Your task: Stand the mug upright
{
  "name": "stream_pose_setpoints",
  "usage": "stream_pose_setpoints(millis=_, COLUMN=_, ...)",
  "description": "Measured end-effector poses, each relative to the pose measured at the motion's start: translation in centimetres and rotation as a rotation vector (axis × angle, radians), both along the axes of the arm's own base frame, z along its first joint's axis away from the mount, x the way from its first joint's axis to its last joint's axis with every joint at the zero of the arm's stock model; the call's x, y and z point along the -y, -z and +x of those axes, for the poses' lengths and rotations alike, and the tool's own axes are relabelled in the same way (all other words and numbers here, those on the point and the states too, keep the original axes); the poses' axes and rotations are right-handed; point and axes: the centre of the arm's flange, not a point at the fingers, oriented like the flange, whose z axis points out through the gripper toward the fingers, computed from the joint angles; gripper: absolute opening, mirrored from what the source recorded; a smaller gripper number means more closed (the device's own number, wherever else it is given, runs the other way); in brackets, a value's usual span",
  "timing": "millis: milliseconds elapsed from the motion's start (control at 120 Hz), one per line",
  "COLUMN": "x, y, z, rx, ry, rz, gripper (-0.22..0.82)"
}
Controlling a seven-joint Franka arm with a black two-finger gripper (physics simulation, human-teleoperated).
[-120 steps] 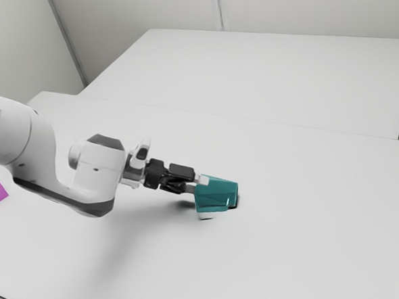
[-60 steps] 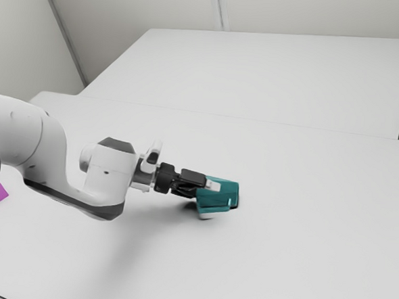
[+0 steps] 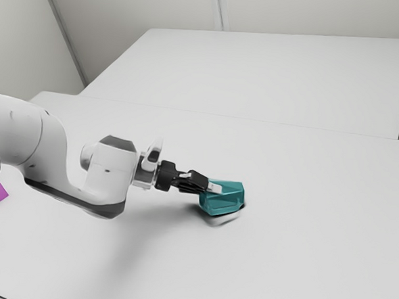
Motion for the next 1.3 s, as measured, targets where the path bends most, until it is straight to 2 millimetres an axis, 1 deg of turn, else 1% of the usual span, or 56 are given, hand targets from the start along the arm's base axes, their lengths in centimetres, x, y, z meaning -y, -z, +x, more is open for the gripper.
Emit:
stream_pose_setpoints(millis=267, x=-0.2, y=-1.4, z=0.4, rx=0.038, ry=-0.012, rz=0.029, gripper=-0.17)
stream_pose_setpoints(millis=475, x=-0.8, y=-4.0, z=0.5, rx=0.089, ry=0.0, rz=0.058, gripper=-0.18)
stream_pose_setpoints(millis=550, x=-1.7, y=-5.7, z=0.9, rx=0.119, ry=0.037, rz=0.108, gripper=-0.18)
stream_pose_setpoints(millis=717, x=-5.1, y=-9.1, z=2.2, rx=0.157, ry=0.122, rz=0.259, gripper=-0.18)
stream_pose_setpoints(millis=800, x=-6.5, y=-10.5, z=2.3, rx=0.156, ry=0.155, rz=0.33, gripper=-0.18)
stream_pose_setpoints(millis=892, x=-7.9, y=-12.8, z=1.9, rx=0.157, ry=0.192, rz=0.428, gripper=-0.18)
stream_pose_setpoints(millis=942, x=-8.3, y=-13.9, z=1.5, rx=0.149, ry=0.218, rz=0.481, gripper=-0.18)
stream_pose_setpoints(millis=975, x=-8.0, y=-14.5, z=1.2, rx=0.142, ry=0.244, rz=0.519, gripper=-0.18)
stream_pose_setpoints(millis=1058, x=-6.1, y=-15.8, z=0.4, rx=0.12, ry=0.317, rz=0.603, gripper=-0.18)
stream_pose_setpoints(millis=1100, x=-5.7, y=-16.5, z=0.0, rx=0.106, ry=0.342, rz=0.645, gripper=-0.18)
stream_pose_setpoints(millis=1242, x=-6.5, y=-19.4, z=-2.3, rx=0.041, ry=0.35, rz=0.766, gripper=-0.18)
stream_pose_setpoints(millis=1300, x=-6.7, y=-19.9, z=-3.3, rx=0.007, ry=0.341, rz=0.795, gripper=-0.18)
